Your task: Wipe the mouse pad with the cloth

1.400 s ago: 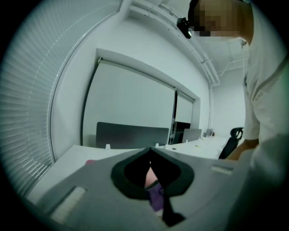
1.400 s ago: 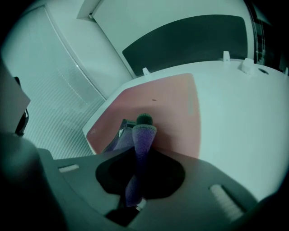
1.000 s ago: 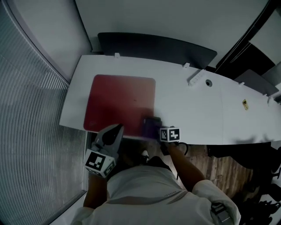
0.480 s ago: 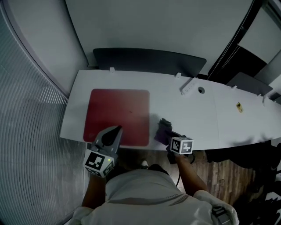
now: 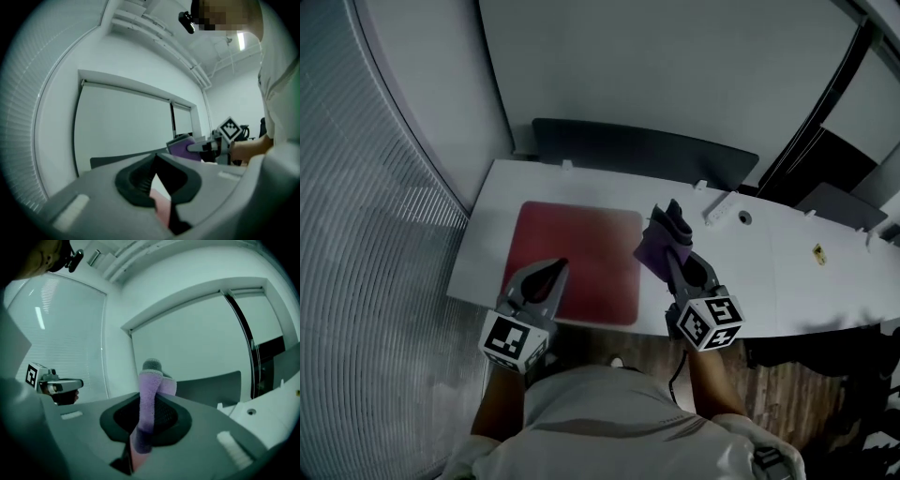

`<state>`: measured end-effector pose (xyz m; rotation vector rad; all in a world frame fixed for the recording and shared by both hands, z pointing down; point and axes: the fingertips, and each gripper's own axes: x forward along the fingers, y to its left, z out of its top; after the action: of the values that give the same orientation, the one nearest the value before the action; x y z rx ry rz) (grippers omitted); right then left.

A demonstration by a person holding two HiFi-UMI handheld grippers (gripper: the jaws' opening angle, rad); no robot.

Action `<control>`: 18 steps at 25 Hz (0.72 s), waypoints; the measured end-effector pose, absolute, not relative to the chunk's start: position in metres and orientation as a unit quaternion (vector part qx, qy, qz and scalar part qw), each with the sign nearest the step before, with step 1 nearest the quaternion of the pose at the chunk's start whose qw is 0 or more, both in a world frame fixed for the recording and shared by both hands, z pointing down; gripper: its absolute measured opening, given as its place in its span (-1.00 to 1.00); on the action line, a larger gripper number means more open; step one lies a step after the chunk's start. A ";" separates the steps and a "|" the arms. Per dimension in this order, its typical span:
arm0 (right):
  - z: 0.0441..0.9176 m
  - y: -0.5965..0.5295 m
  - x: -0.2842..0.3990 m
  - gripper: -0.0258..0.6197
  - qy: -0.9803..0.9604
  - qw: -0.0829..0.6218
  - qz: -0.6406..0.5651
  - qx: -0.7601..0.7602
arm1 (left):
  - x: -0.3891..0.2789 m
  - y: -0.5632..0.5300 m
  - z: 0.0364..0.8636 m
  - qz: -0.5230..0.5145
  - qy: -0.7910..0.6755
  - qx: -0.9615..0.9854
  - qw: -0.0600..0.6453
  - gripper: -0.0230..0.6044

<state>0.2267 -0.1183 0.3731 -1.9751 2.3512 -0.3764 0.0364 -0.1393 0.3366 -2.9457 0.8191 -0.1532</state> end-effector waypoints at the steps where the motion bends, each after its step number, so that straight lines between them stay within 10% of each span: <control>1: 0.360 -0.119 0.220 -0.78 0.763 0.026 -0.105 -0.637 | 0.033 -0.140 0.333 -0.050 0.268 -0.961 0.046 -0.92; 18: 0.348 -0.146 0.151 -0.78 0.770 -0.010 -0.068 -0.634 | -0.050 -0.172 0.329 -0.026 0.300 -0.953 0.031 -0.92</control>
<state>0.1514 -0.1456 0.3484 -2.0045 2.4355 -0.2136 -0.0496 -0.1724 0.3291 -2.9363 0.9248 -0.0809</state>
